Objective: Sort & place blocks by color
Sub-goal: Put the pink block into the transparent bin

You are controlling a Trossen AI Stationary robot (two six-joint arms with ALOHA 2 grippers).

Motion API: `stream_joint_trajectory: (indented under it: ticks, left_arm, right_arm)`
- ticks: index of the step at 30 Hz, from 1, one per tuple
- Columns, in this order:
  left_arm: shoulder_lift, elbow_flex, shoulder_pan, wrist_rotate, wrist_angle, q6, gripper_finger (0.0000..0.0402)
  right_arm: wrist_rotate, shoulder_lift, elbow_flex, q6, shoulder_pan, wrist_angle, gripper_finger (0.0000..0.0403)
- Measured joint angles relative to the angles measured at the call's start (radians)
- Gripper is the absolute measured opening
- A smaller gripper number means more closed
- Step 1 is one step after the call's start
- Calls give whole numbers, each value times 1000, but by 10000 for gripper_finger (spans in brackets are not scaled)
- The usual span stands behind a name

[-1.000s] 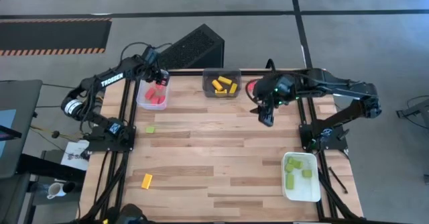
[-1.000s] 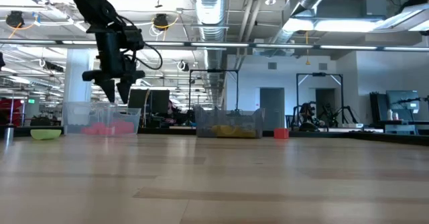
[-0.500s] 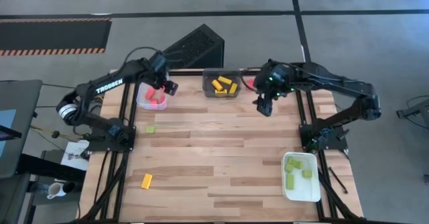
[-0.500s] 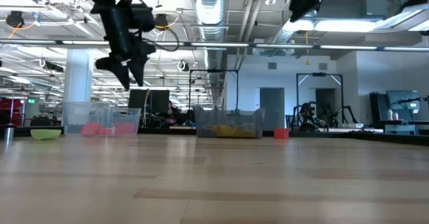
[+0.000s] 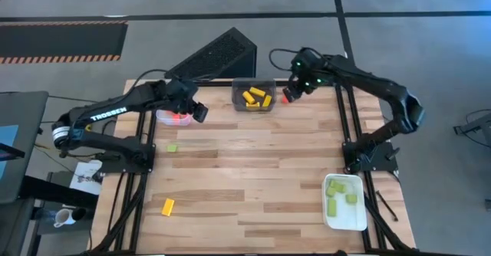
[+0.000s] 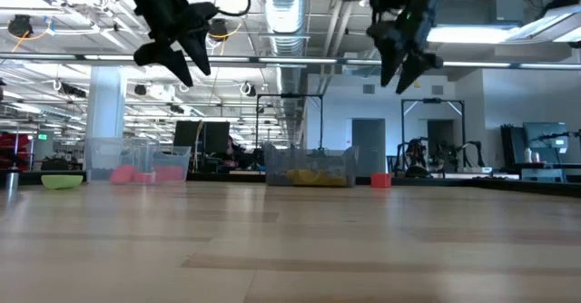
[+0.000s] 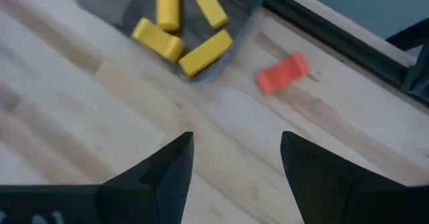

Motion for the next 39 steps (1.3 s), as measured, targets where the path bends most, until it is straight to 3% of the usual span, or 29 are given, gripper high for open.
stream_joint_trajectory:
  ticks: [17, 29, 39]
  left_arm:
    - [-31, -1, -142, -68, -21, -97, 233]
    - [-31, -1, -161, -88, -40, -110, 233]
    - [-31, -1, -161, -87, -77, -125, 233]
  right_arm:
    - [-10, 368, 1, 298, -208, 201, 244]
    - [-9, 447, 2, 443, -237, 266, 244]
    - [-9, 466, 2, 452, -273, 267, 244]
